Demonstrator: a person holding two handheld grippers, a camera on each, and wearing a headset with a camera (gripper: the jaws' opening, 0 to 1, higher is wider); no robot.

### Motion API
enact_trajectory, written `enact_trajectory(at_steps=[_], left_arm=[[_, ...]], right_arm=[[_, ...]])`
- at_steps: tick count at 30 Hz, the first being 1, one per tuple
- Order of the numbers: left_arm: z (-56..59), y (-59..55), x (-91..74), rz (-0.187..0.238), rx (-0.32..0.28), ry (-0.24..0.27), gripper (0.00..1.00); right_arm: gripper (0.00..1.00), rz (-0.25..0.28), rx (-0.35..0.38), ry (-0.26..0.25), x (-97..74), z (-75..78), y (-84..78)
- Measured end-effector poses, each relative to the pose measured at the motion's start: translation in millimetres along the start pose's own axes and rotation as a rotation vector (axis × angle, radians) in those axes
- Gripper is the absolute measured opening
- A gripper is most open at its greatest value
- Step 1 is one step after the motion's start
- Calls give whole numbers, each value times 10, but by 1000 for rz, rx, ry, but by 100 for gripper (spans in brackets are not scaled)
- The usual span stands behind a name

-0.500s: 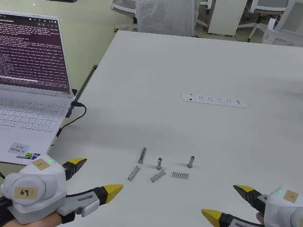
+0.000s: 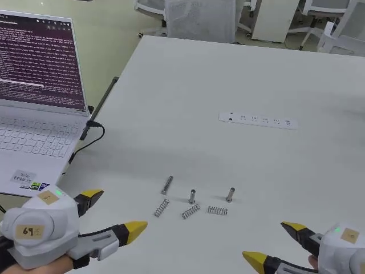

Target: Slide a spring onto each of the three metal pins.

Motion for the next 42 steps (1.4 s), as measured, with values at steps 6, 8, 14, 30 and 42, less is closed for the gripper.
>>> enact_trajectory(at_steps=[6, 8, 14, 30, 42], left_arm=[[3, 9, 4, 4, 0, -2, 67], [6, 12, 7, 4, 0, -3, 67], [8, 12, 12, 5, 0, -5, 67], [9, 89, 55, 26, -3, -5, 67], [71, 61, 86, 20, -4, -24, 67]], right_arm=[[66, 0, 0, -1, 1, -1, 8], [66, 0, -1, -1, 2, -3, 7], [66, -5, -2, 2, 4, -12, -5], [66, -3, -15, -23, -51, 83, 19], [66, 9, 7, -54, -113, 143, 10]])
Point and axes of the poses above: the centre of the closed fingertips' face, and the gripper's own axes: x roughly forward along the fingers, z roughly to its right, y roughly out of its top, the point moved 4 cm from there along -x, roughly backward along the fingers, and after that the axes turned 2 degrees about -z, right-handed, at the moved point
